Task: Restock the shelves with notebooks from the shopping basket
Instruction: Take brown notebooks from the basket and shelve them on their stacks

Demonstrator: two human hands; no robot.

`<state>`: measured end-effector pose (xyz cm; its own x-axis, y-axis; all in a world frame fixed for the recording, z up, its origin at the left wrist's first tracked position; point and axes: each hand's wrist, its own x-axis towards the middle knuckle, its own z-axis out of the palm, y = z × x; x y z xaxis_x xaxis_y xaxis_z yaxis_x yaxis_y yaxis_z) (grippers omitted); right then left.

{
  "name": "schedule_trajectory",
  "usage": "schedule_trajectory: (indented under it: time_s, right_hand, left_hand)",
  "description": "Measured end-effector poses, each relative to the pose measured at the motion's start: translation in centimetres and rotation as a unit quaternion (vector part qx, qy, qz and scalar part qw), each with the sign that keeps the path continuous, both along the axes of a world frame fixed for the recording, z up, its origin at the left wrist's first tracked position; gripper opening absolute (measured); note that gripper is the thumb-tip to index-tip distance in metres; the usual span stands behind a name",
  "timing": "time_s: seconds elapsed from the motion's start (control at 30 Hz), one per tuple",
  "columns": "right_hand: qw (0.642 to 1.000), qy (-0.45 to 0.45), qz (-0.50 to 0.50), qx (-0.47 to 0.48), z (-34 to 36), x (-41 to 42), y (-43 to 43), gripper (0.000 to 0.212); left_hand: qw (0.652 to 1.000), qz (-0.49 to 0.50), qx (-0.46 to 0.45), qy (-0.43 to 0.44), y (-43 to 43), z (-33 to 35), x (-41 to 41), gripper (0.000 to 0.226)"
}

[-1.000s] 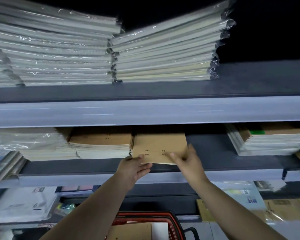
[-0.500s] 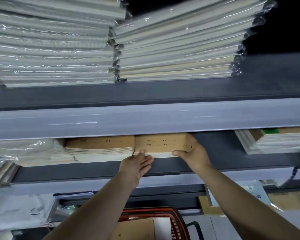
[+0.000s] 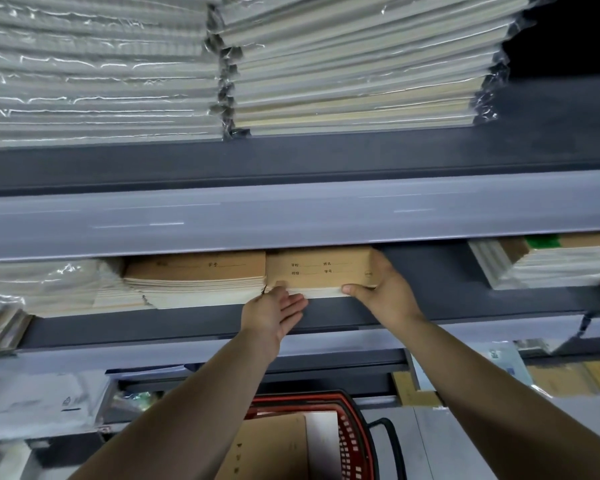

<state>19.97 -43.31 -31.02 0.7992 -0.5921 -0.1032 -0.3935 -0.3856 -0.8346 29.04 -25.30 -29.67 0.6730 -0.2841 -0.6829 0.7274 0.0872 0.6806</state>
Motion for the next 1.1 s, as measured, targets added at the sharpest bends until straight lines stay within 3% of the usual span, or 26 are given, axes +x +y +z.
schedule_trajectory:
  time_s: [0.17, 0.37, 0.47, 0.63, 1.1]
  right_hand:
    - [0.999, 0.04, 0.012, -0.001, 0.8, 0.2, 0.2, 0.074]
    - [0.998, 0.056, -0.011, -0.008, 1.9, -0.7, 1.6, 0.071]
    - [0.998, 0.048, -0.016, -0.025, 2.2, -1.9, 2.3, 0.063]
    - [0.998, 0.04, -0.036, -0.011, 3.3, -3.2, 2.9, 0.07]
    - [0.996, 0.016, -0.039, 0.072, 6.3, -8.2, 10.2, 0.07]
  left_hand:
    - [1.0, -0.015, -0.013, 0.015, 0.2, 0.4, 0.1, 0.013]
    - [0.994, -0.076, -0.072, 0.007, 1.8, 1.4, -0.6, 0.037]
    - [0.993, -0.066, -0.098, 0.004, 2.6, 2.3, -1.4, 0.044]
    - [0.991, -0.035, -0.129, -0.013, 3.9, 3.8, -2.9, 0.052]
    - [0.986, -0.091, -0.122, -0.07, 10.1, 6.3, -7.5, 0.068]
